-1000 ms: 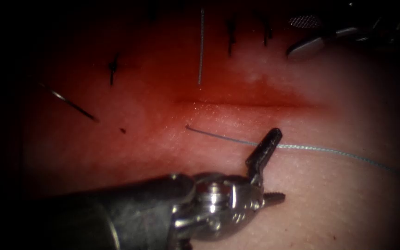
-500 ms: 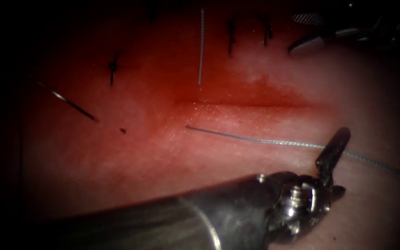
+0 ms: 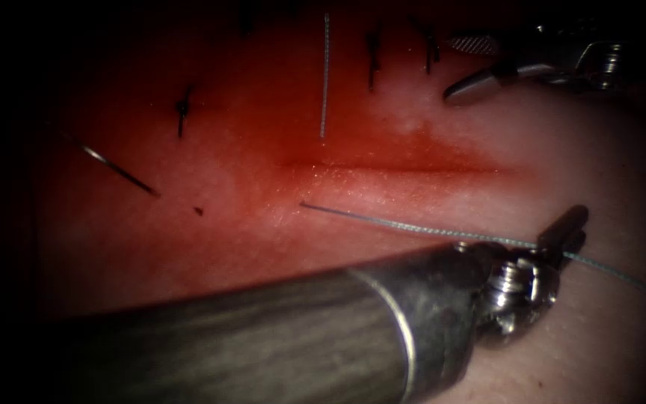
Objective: Wound Closure
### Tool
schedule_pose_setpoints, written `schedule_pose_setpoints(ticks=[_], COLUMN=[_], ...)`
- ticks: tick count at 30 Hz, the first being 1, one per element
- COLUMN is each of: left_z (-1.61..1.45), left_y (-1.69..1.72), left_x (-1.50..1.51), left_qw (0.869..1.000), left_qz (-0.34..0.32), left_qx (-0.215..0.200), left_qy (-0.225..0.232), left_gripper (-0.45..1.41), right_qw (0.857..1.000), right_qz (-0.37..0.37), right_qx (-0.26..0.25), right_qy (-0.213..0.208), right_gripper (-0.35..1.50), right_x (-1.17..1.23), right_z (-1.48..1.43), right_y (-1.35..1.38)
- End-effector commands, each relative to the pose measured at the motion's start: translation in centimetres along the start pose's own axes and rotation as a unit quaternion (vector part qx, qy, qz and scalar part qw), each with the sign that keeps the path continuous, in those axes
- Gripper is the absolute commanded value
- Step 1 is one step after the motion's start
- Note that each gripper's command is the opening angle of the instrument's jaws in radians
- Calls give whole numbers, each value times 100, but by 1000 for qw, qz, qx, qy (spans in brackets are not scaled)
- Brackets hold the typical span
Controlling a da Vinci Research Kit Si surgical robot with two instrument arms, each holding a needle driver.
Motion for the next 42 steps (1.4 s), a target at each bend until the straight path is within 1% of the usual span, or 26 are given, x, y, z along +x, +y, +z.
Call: schedule_pose_setpoints(ticks=[1,2,3,4,6,8,10,11,12,13,15,16,18,19,20,22,23,24,25,26,27,30,31,35,38,42], left_z=[0,-8,-22,-22,-51,-73,-94,-94,-103,-112,-130,-143,-151,-160,-160,-171,-173,-173,-176,-177,-177,-176,-176,-174,-174,-174], left_y=[-1,0,-1,-1,-3,-6,-10,-10,-11,-13,-18,-22,-25,-30,-30,-37,-38,-38,-39,-39,-39,-37,-37,-35,-35,-35], left_x=[0,-2,-5,-5,-14,-20,-26,-26,-28,-31,-37,-44,-49,-56,-56,-67,-71,-71,-75,-77,-77,-84,-84,-91,-93,-93], left_qw=[1000,1000,999,999,997,996,993,993,992,991,988,985,983,981,981,982,982,982,980,980,980,977,977,975,974,974], left_qz=[-10,-14,-15,-15,-13,-11,-11,-11,-4,0,6,11,19,24,24,32,35,35,40,44,44,67,67,83,89,92], left_qx=[-9,-20,-38,-38,-55,-68,-90,-90,-100,-108,-127,-144,-154,-164,-164,-166,-167,-167,-173,-177,-177,-188,-188,-196,-196,-196], left_qy=[6,17,29,29,50,64,73,73,76,80,89,98,101,99,99,86,86,86,84,83,83,79,79,70,66,66], left_gripper=[-45,-45,-45,-45,-45,-45,-45,-45,-45,-45,-45,-45,-45,-45,-45,-45,-45,-45,-45,-45,-45,-45,-45,-45,-45,-45], right_qw=[1000,1000,998,998,995,995,992,992,990,985,980,972,969,959,959,944,940,940,930,925,925,909,909,896,890,889], right_qz=[-9,-20,-43,-43,-82,-87,-94,-94,-97,-106,-120,-133,-138,-155,-155,-179,-185,-185,-197,-202,-202,-227,-227,-248,-254,-261], right_qx=[-3,-6,-19,-19,-11,7,43,43,64,88,115,144,156,189,189,224,234,234,255,265,265,297,297,317,327,324], right_qy=[9,18,46,46,50,56,71,71,81,99,112,127,132,145,145,163,168,168,177,182,182,182,182,189,191,190], right_gripper=[96,101,110,110,108,105,93,93,86,73,64,58,58,58,58,61,61,61,61,61,61,61,61,61,61,61], right_x=[4,3,6,6,13,17,21,21,23,26,31,37,40,48,48,60,64,64,72,75,75,82,82,84,82,83], right_z=[8,7,8,8,8,8,9,9,10,11,14,18,20,24,24,33,36,36,44,47,47,64,64,84,95,105], right_y=[2,2,0,0,-4,-11,-20,-20,-24,-30,-40,-52,-57,-73,-73,-95,-101,-101,-113,-119,-119,-141,-141,-160,-170,-178])
